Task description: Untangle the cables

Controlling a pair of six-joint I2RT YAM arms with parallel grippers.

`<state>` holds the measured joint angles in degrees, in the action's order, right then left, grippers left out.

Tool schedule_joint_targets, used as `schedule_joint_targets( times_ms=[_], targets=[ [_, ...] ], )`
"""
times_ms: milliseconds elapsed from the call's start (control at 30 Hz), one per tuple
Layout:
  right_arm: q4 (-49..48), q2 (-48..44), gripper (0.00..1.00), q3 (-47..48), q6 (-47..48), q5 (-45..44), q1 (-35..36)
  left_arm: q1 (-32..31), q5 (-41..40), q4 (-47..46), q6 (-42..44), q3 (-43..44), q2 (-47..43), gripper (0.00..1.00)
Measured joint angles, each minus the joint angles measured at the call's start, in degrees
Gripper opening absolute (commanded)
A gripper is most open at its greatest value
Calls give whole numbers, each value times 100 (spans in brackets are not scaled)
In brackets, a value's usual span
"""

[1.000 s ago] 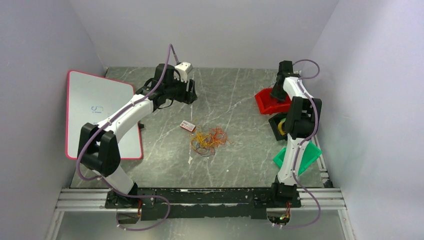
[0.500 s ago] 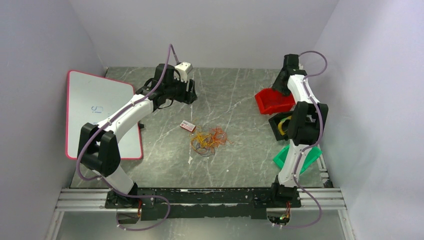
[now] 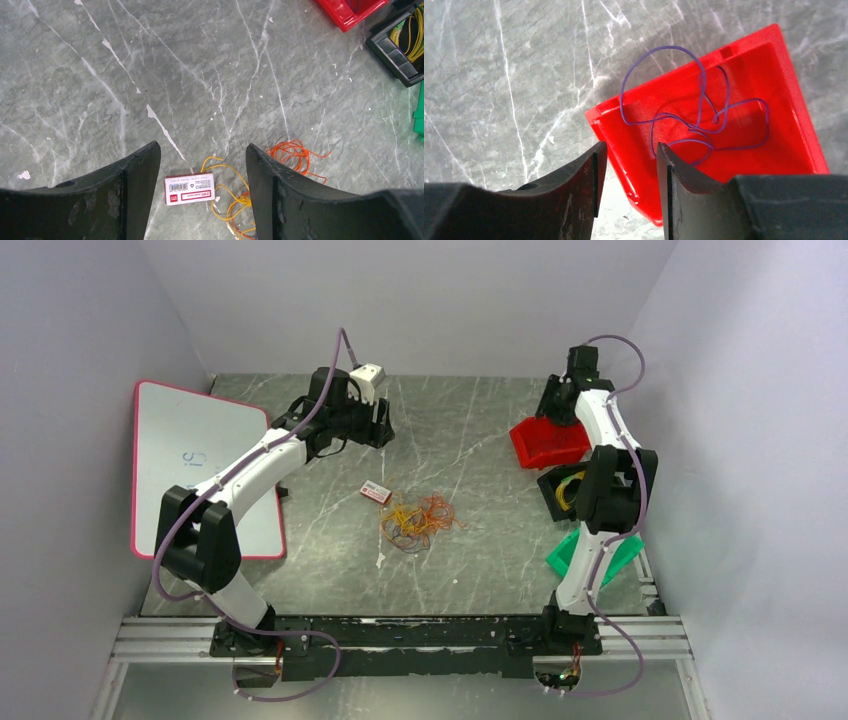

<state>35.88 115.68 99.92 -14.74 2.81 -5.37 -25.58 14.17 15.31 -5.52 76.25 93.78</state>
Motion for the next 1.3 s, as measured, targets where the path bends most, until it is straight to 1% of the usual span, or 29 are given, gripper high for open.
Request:
schedule_joint_targets(
  times_ms=[133, 300, 567, 1033, 1167, 1300],
  targets=[
    [31, 278, 44, 98, 166, 192, 61, 0, 0, 2, 0, 11, 0, 68],
    [101, 564, 43, 133, 256, 216, 144, 0, -2, 2, 0, 11, 0, 68],
    [48, 621, 40, 155, 323, 81, 164, 0, 0, 4, 0, 13, 0, 68],
    [-284, 789, 13, 122, 289, -238, 164, 2, -2, 4, 0, 13, 0, 67],
    [-466, 763, 1, -146, 155, -295, 164, 0, 0, 4, 0, 13, 0, 67],
    [-614, 632, 0, -560, -118, -365, 164, 2, 0, 4, 0, 13, 2, 67]
  ],
)
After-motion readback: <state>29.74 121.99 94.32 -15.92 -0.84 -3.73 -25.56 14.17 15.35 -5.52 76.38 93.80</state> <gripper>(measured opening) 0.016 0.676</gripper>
